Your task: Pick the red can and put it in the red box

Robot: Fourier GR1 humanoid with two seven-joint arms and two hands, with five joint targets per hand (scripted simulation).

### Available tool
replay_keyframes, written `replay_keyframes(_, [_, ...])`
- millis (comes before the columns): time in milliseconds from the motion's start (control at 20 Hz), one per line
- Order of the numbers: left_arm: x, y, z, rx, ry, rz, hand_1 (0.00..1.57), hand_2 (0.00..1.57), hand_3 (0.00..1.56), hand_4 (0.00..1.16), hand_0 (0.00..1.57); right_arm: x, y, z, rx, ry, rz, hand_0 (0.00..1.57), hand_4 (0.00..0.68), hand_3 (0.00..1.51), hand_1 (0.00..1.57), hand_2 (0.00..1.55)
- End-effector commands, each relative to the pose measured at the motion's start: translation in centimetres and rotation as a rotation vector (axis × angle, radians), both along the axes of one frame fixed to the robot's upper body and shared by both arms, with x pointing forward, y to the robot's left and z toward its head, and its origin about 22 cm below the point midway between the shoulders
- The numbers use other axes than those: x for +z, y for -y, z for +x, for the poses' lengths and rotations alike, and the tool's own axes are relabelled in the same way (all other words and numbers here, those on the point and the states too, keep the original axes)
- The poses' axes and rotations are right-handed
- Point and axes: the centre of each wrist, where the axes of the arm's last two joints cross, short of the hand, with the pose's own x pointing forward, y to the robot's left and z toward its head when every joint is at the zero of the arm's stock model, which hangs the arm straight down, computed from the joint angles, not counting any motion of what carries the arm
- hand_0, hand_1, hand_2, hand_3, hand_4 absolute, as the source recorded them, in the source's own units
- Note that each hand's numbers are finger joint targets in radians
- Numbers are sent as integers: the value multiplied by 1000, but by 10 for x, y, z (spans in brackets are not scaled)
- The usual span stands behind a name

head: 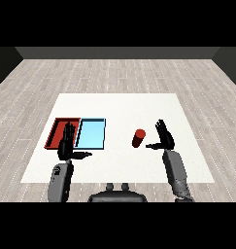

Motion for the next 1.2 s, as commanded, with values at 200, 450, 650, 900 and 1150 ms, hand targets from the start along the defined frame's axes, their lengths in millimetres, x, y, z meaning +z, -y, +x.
replay_keyframes(200, [3,-21,7,19,13,-1,0,0,0,0,0,-22,-25,19,39,-37,54,0,0,0,0,0])
replay_keyframes(450, [9,-1,-11,-8,-18,-14,0,0,0,0,0,-36,-32,-5,42,-63,86,0,0,0,0,0])
replay_keyframes(650, [13,17,1,14,16,1,0,0,0,0,0,-44,-45,0,73,-86,59,0,0,0,0,0])
replay_keyframes(900, [15,-3,5,14,0,-11,0,0,0,0,0,-41,-43,18,66,-85,75,0,0,0,0,0])
replay_keyframes(1150, [7,1,6,20,0,14,0,0,0,0,0,-39,-36,21,55,-109,91,0,0,0,0,0])
